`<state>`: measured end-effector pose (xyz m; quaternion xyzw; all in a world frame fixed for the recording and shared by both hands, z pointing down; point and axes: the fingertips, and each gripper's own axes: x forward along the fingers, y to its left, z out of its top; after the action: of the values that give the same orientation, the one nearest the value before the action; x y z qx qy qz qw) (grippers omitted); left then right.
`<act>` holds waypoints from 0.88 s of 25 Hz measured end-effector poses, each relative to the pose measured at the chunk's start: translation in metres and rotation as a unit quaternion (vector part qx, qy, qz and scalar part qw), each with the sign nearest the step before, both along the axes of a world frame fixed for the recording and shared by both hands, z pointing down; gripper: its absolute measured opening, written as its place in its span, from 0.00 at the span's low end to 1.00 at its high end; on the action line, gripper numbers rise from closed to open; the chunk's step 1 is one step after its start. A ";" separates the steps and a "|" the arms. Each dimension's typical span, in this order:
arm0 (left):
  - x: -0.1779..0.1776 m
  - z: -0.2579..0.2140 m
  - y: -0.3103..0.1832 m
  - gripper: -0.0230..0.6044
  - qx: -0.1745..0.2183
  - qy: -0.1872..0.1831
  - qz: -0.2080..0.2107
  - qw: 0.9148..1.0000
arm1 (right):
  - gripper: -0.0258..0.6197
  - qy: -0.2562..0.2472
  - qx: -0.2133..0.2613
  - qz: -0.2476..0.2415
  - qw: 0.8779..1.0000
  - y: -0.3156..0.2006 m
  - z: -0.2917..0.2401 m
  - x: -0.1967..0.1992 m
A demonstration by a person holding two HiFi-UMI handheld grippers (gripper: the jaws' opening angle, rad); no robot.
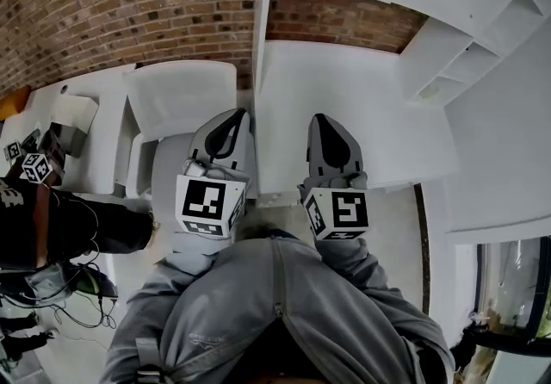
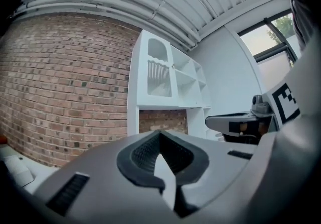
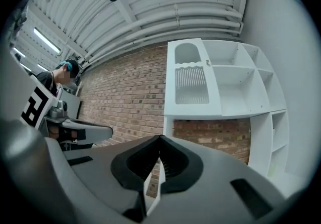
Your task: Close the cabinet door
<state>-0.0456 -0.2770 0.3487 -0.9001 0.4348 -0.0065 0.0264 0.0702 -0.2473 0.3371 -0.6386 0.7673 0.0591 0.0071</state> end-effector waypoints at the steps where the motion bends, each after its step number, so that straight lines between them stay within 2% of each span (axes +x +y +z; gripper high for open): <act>1: -0.003 0.002 0.001 0.04 -0.001 -0.001 -0.007 1.000 | 0.08 0.004 0.003 -0.004 1.000 0.001 0.001 -0.004; 11: -0.010 0.028 0.002 0.04 -0.028 0.021 -0.042 0.998 | 0.08 0.006 -0.007 -0.051 0.999 -0.009 0.017 -0.021; 22: 0.000 0.031 -0.002 0.04 -0.030 0.020 -0.040 0.999 | 0.08 -0.013 -0.019 -0.064 0.998 -0.015 0.028 -0.012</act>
<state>-0.0454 -0.2795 0.3792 -0.8823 0.4707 -0.0027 -0.0095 0.0586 -0.2625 0.3648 -0.5891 0.8073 0.0355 0.0081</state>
